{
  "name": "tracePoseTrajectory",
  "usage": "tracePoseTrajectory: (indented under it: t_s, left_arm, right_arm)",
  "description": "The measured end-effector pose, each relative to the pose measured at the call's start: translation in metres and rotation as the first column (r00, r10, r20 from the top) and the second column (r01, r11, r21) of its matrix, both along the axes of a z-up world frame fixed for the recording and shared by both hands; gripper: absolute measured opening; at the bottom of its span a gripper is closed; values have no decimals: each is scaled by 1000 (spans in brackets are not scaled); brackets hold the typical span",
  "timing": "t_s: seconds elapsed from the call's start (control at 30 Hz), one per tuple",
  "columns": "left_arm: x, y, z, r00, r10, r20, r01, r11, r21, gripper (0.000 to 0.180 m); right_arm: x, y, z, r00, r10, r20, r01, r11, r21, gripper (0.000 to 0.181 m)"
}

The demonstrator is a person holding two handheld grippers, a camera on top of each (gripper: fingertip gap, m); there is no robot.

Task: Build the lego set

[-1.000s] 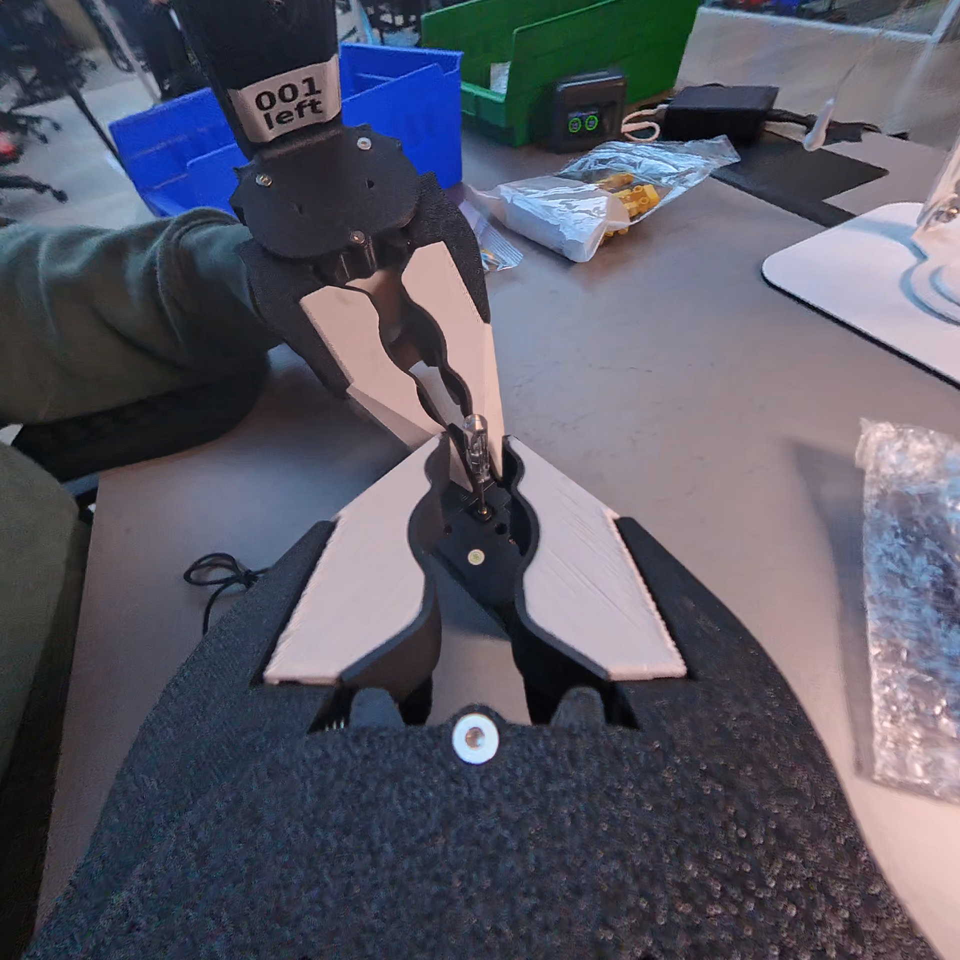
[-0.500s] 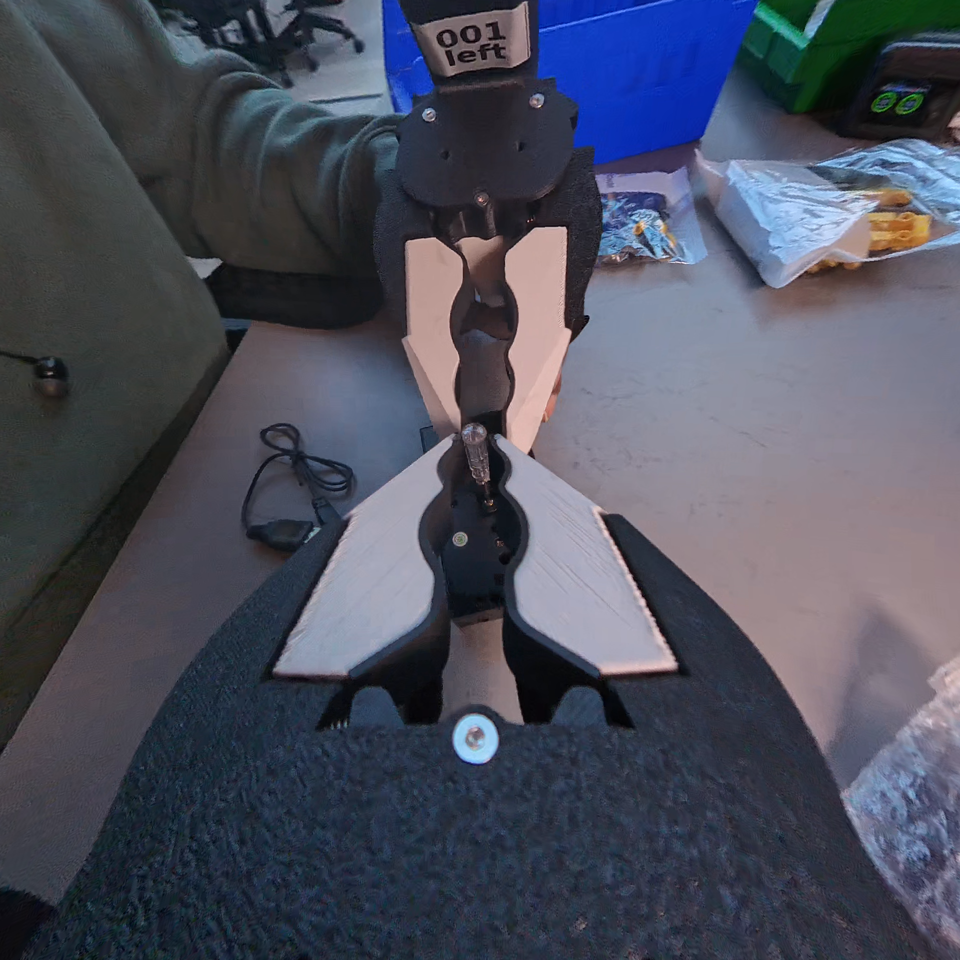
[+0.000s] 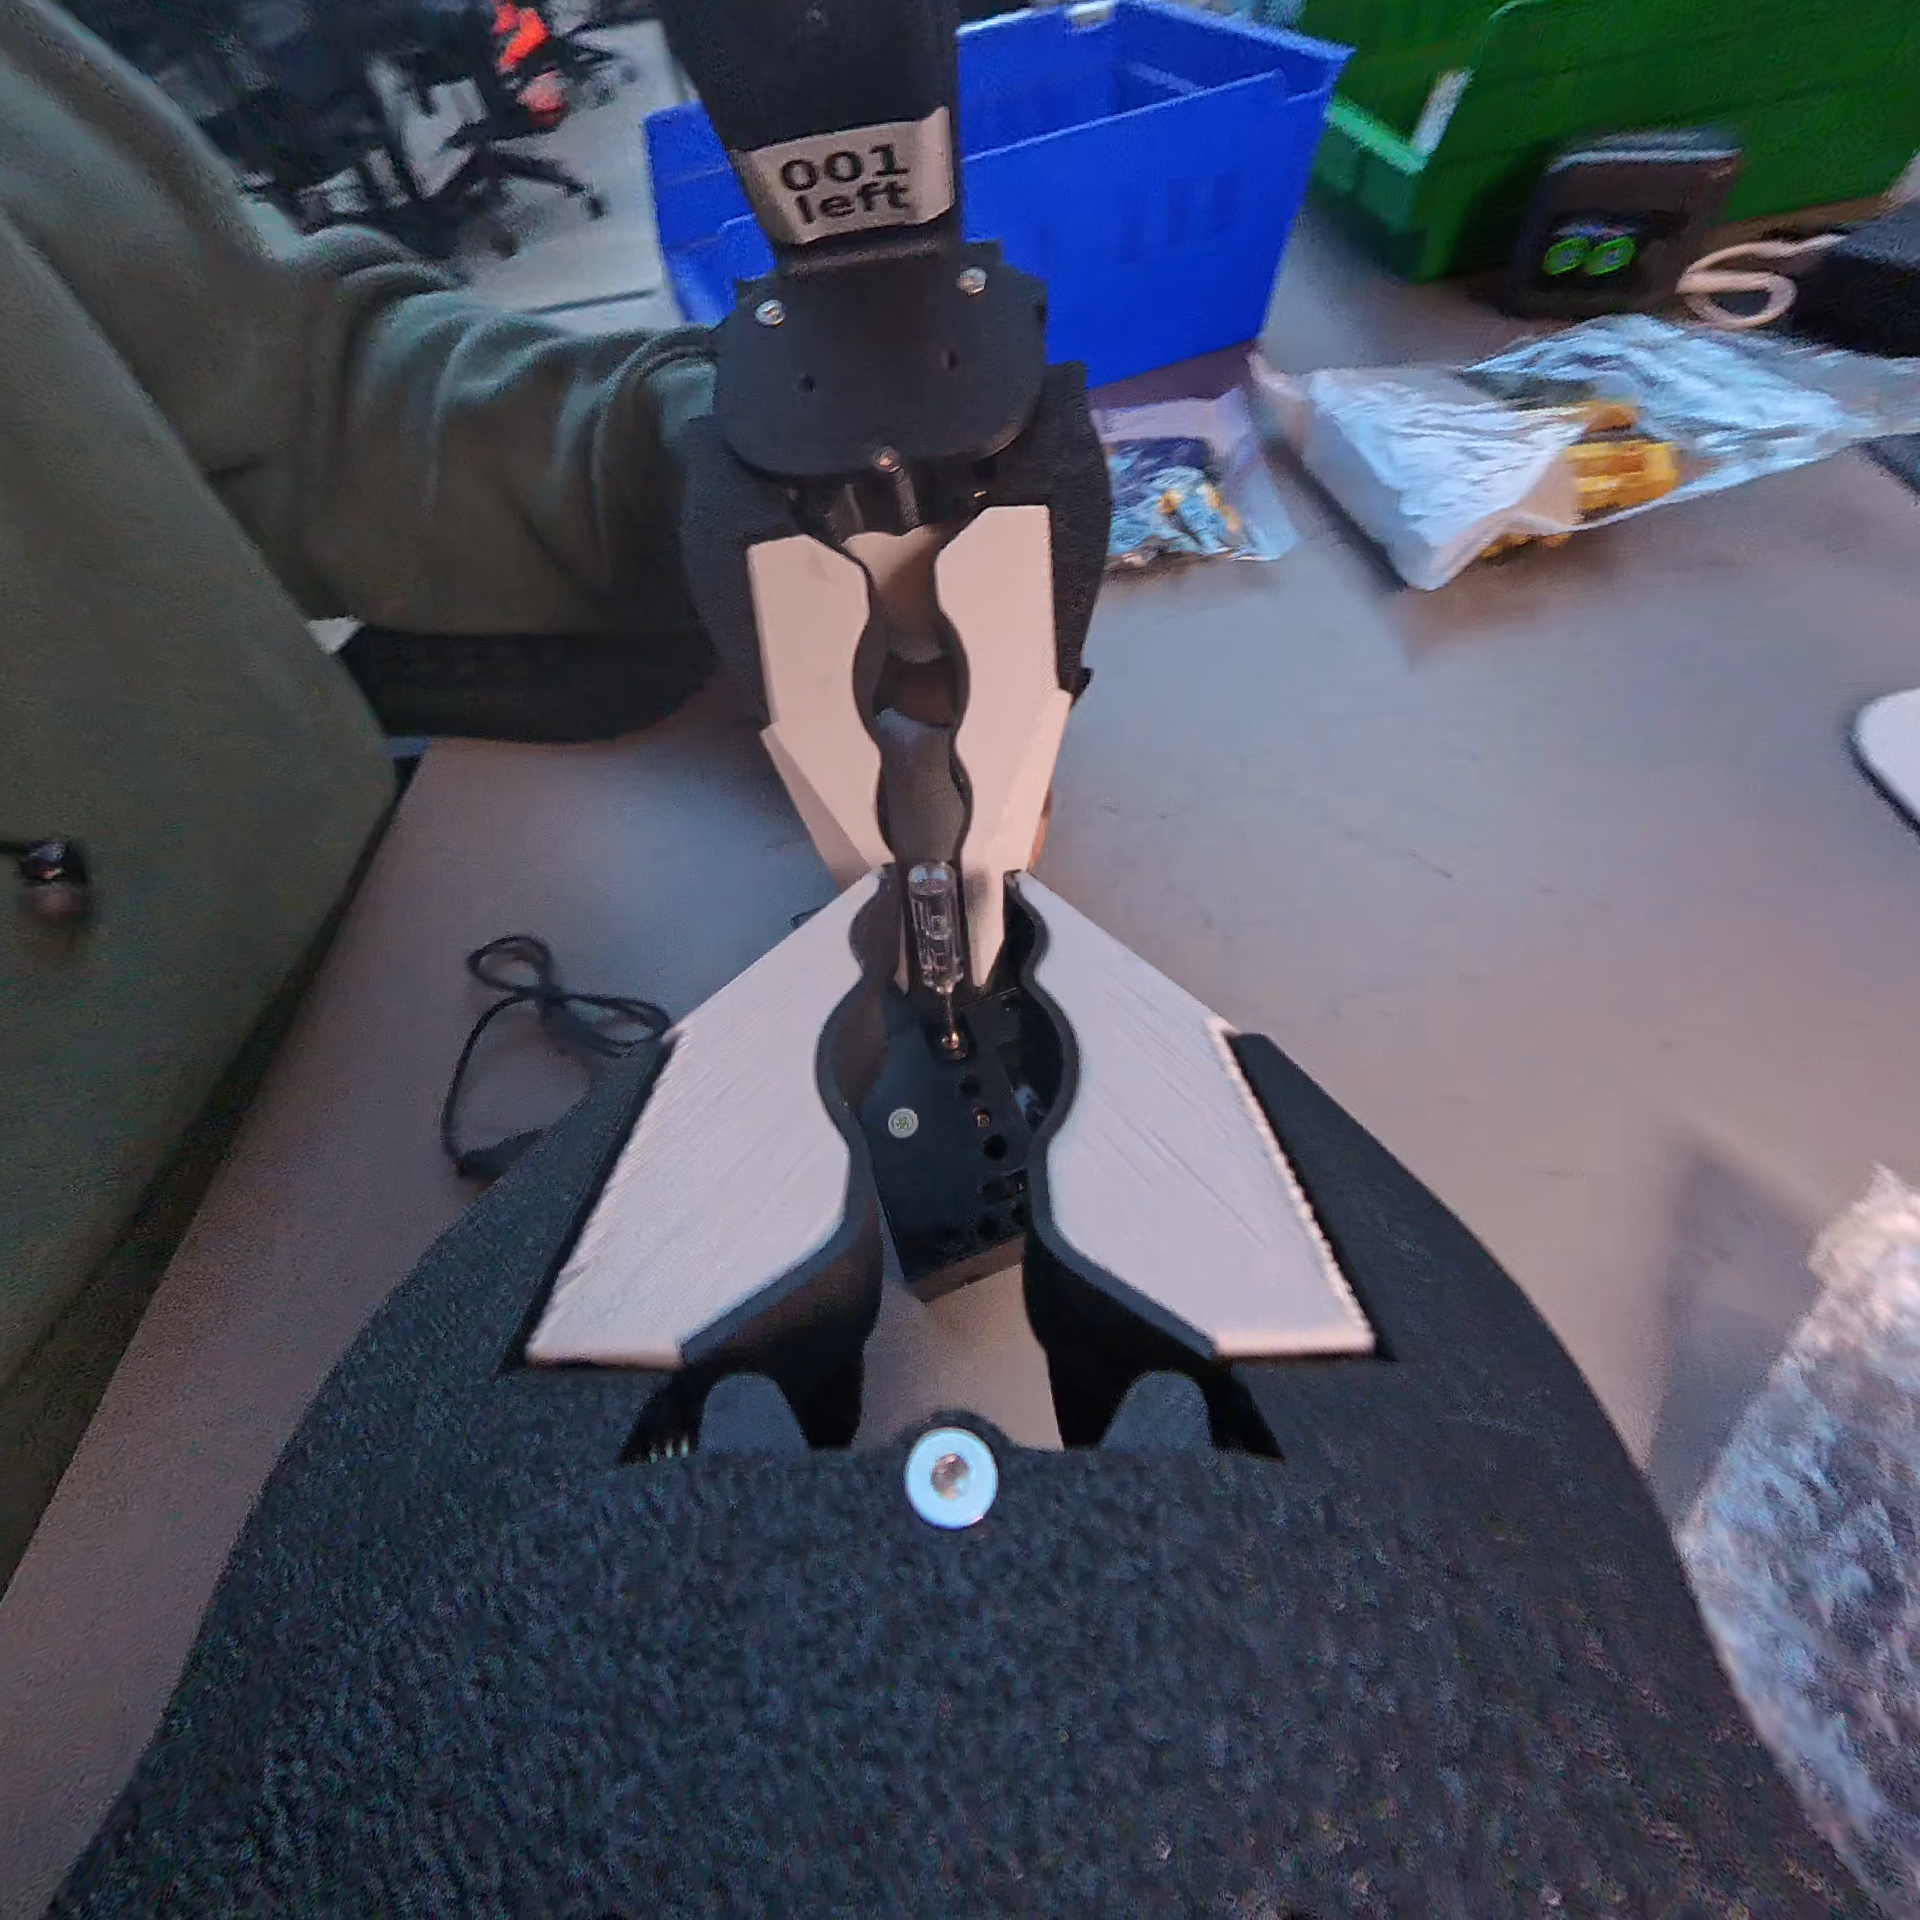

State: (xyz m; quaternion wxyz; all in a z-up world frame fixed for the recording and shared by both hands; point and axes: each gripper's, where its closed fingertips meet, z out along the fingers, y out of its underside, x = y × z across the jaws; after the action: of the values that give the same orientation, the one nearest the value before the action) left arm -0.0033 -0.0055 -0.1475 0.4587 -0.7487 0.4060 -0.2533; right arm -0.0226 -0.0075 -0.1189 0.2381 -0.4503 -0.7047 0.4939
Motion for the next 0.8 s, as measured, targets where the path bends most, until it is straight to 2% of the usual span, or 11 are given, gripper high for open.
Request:
tracePoseTrajectory:
  t_s: [0.1,0.13,0.2,0.33,0.43,0.57,0.63,0.8]
  left_arm:
    - [0,2,0,1000,14,-11,-14,1000,4,8]
    - [0,2,0,1000,18,-13,-18,1000,3,8]
    - [0,3,0,1000,24,-17,-24,1000,6,8]
    - [0,4,0,999,43,-23,-43,999,5,8]
    - [-1,3,-1,999,33,-14,-33,999,-1,9]
    - [-6,3,-5,999,23,-25,-23,1000,-2,16]
    - [-3,1,-3,1000,-1,6,1,1000,-10,14]
    - [-3,0,4,998,-16,66,17,1000,-19,8]
  right_arm:
    - [2,-3,3,971,-235,-42,234,972,-18,17]
    - [2,-5,5,954,-297,-36,295,954,-50,19]
    - [3,3,-2,901,-435,0,434,900,-26,16]
    - [0,4,-4,874,-485,-30,485,875,-9,6]
    - [-1,3,-4,920,-390,-30,391,920,12,6]
    - [-2,0,-4,996,-89,-30,90,995,46,6]
    - [1,-6,-4,995,95,-42,-93,994,54,6]
    - [-1,-6,-5,946,323,21,-321,945,-53,6]
